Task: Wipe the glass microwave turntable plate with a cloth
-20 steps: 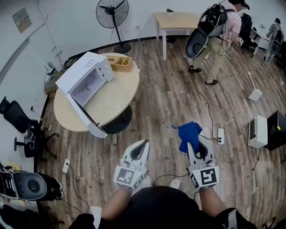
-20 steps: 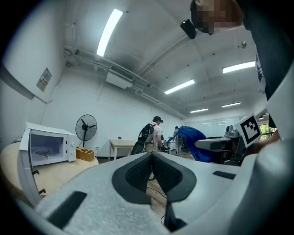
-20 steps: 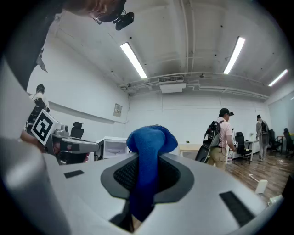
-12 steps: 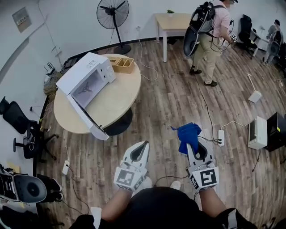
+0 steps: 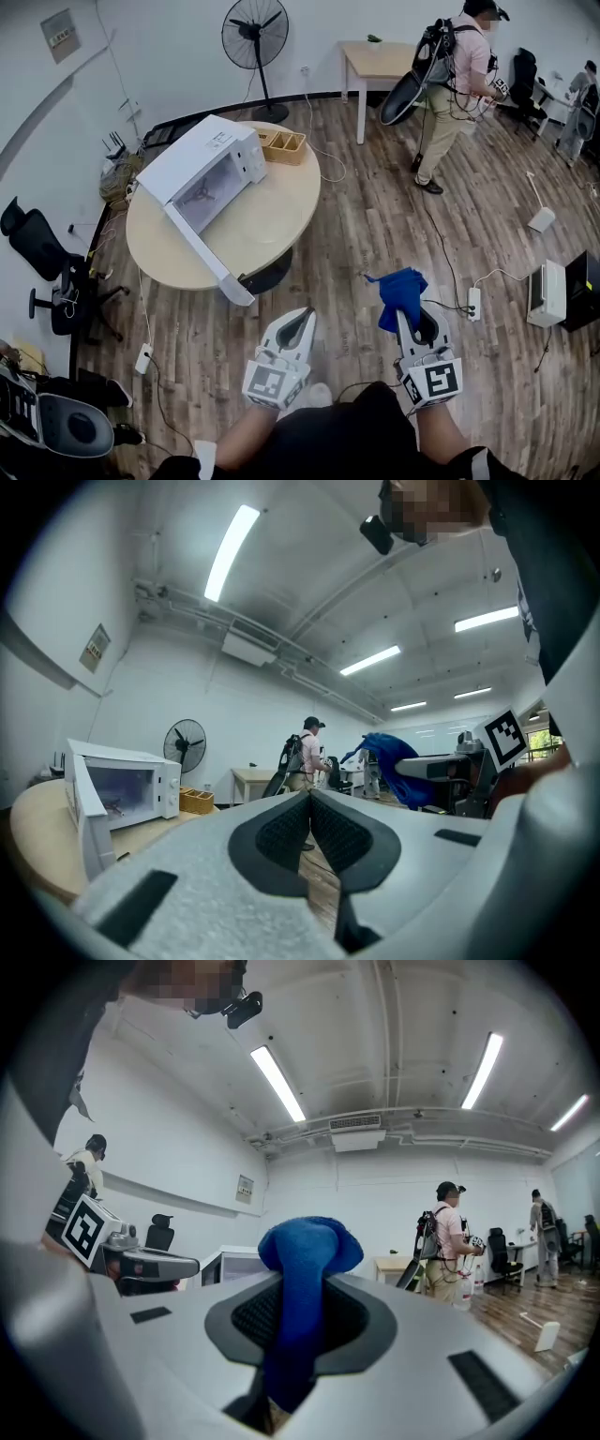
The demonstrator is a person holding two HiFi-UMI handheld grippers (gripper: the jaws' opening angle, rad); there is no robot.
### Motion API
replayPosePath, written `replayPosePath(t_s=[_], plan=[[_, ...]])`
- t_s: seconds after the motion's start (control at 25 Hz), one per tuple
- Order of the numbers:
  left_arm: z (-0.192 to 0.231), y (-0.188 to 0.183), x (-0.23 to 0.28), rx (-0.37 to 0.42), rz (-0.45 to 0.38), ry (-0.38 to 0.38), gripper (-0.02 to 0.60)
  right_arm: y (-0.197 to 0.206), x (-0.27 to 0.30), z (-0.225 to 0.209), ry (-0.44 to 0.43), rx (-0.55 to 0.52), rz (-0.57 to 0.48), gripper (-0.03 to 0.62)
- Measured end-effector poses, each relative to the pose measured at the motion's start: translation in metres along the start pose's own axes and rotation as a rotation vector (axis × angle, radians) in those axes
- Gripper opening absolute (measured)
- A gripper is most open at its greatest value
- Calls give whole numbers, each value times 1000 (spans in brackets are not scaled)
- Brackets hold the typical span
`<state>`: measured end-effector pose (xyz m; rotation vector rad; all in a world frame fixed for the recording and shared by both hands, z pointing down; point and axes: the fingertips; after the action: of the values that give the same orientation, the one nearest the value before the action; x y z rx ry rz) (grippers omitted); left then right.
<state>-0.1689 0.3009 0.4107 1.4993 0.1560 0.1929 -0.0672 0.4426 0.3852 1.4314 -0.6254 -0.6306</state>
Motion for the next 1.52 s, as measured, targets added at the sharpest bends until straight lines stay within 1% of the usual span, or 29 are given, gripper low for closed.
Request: replayPosePath(t_s=[0.12, 0.28, 0.4, 0.56, 0.72, 0.92, 1.12, 1.28, 1.4, 1.52], plan=[[14, 2, -12, 0, 7, -7, 6, 1, 6, 17, -5, 4, 7, 72], [33, 5, -17, -11, -1, -21, 6, 4, 22, 33, -33, -1, 18, 74], [49, 8, -12, -55, -15, -26, 6, 10, 41, 38, -46, -13, 45, 74], [75, 6, 7, -54, -11, -51, 6, 12, 75, 34, -59, -22, 55, 74], [93, 7, 37, -53, 4, -70, 6, 16, 113, 17, -81, -13, 65, 74], [121, 3, 86, -38, 19, -96, 6, 17, 167, -12, -115, -4, 65, 74], [145, -2, 145, -33, 28, -139, 6, 16, 220, -46, -183, -10, 74, 74], [160, 2, 188, -34, 51, -169, 6, 23, 258, -77, -226, -6, 95, 74], [172, 8, 207, -49, 61, -212, 6, 31, 284, -96, -246, 5, 111, 74], [186, 14, 217, -63, 75, -259, 6, 35, 307, -101, -280, 8, 114, 74]])
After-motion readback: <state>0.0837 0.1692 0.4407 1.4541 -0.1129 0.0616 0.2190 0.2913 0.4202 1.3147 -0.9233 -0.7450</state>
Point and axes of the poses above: the fingertips, and each gripper's own axes: x forward along the fingers, z to its left, y out of its underside, and after that the axes turned 13 degrees about y, right-handed
